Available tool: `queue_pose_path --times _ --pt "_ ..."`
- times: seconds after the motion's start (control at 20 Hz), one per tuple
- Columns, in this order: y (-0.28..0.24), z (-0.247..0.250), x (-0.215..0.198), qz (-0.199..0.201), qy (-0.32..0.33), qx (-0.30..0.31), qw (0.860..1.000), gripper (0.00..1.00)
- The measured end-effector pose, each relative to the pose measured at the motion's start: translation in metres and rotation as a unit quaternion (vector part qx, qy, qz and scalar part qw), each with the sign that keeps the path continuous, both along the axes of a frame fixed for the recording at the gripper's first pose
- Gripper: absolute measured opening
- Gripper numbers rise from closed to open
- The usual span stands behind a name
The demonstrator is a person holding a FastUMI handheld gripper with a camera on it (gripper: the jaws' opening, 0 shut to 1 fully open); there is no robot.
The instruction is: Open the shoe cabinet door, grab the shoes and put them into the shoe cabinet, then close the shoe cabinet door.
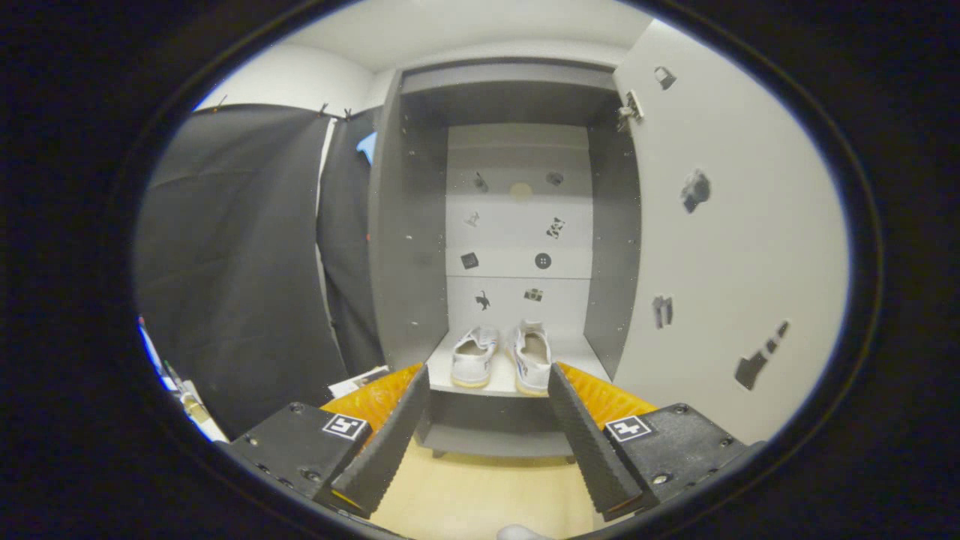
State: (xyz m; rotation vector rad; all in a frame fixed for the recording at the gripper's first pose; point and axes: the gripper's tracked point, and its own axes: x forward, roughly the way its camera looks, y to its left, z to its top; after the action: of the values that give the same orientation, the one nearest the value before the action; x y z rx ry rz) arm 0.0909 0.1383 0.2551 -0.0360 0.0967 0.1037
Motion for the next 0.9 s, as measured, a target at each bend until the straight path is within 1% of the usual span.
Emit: queue_pose_path --times 0.15,0.3,0.5,0.7,0.9 --pt "-0.014 0.015 -0.057 0.006 -0.02 0.014 1.0 1.0" --pt "-0.042 0.028 -0.106 0.003 -0.03 0.027 0.999 1.0" --pt "-0.089 0.039 -0.162 -0.014 -0.051 0.016 0.998 1.0" --pt "-0.127 0.054 -0.206 -0.031 -0.069 0.0 0.997 1.0" --pt "-0.176 0.058 -0.228 -0.06 -0.076 0.002 0.995 1.0"
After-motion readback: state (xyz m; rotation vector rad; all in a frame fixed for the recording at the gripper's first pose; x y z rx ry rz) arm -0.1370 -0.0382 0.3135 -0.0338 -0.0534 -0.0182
